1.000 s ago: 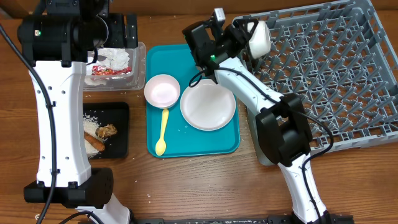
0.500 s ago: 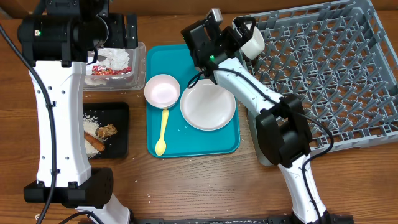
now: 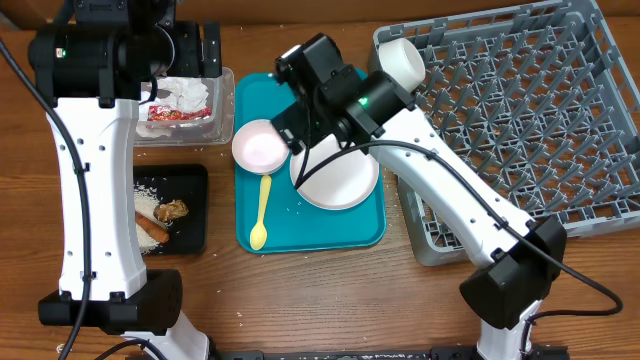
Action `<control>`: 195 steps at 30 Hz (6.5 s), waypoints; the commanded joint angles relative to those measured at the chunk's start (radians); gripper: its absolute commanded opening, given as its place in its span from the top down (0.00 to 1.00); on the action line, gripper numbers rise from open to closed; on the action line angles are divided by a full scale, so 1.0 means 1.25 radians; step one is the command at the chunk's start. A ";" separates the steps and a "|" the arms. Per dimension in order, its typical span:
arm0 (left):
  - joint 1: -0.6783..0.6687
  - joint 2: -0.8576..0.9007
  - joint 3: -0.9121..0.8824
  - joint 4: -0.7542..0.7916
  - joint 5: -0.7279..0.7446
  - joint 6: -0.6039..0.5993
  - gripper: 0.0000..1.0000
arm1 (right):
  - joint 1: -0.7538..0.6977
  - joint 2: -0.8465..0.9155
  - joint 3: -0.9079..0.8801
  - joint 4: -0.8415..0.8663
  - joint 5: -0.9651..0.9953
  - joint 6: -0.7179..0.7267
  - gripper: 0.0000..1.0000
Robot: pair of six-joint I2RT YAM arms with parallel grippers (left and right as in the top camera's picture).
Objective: Sort waste into correct bins and load items into the dishwasher
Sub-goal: 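Reach the right gripper to the pink bowl on the teal tray, then grasp the pink bowl rim with the right gripper, then lift the pink bowl and set it in the dish rack, then reach the right gripper to the white plate and grip its rim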
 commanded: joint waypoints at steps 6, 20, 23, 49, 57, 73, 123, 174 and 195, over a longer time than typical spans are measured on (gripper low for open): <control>0.001 0.002 0.000 0.002 -0.005 -0.002 0.00 | -0.005 0.047 0.003 0.033 -0.335 0.066 0.00; 0.001 0.002 0.000 0.002 -0.005 -0.002 0.00 | -0.066 0.100 0.003 0.155 -0.114 0.381 0.12; 0.001 0.002 0.000 0.002 -0.005 -0.002 0.00 | -0.066 0.120 0.003 0.166 -0.107 0.380 0.12; 0.001 0.002 0.000 0.002 -0.005 -0.002 0.00 | -0.061 0.196 0.003 0.246 -0.100 0.420 0.24; 0.001 0.002 0.000 0.002 -0.005 -0.002 0.00 | -0.056 0.196 0.003 0.215 -0.133 0.443 0.28; 0.001 0.002 0.000 0.002 -0.005 -0.002 0.00 | -0.023 0.287 0.003 0.182 -0.097 0.457 0.43; 0.000 0.002 0.000 0.001 -0.005 -0.002 0.00 | -0.077 0.214 0.095 0.073 0.027 0.440 0.96; 0.000 0.002 0.000 0.001 -0.005 -0.002 0.00 | -0.169 0.166 -0.122 -0.246 1.026 0.482 0.96; 0.000 0.002 0.000 0.001 -0.005 -0.002 0.00 | -0.085 0.166 -0.121 -0.359 0.816 0.485 0.86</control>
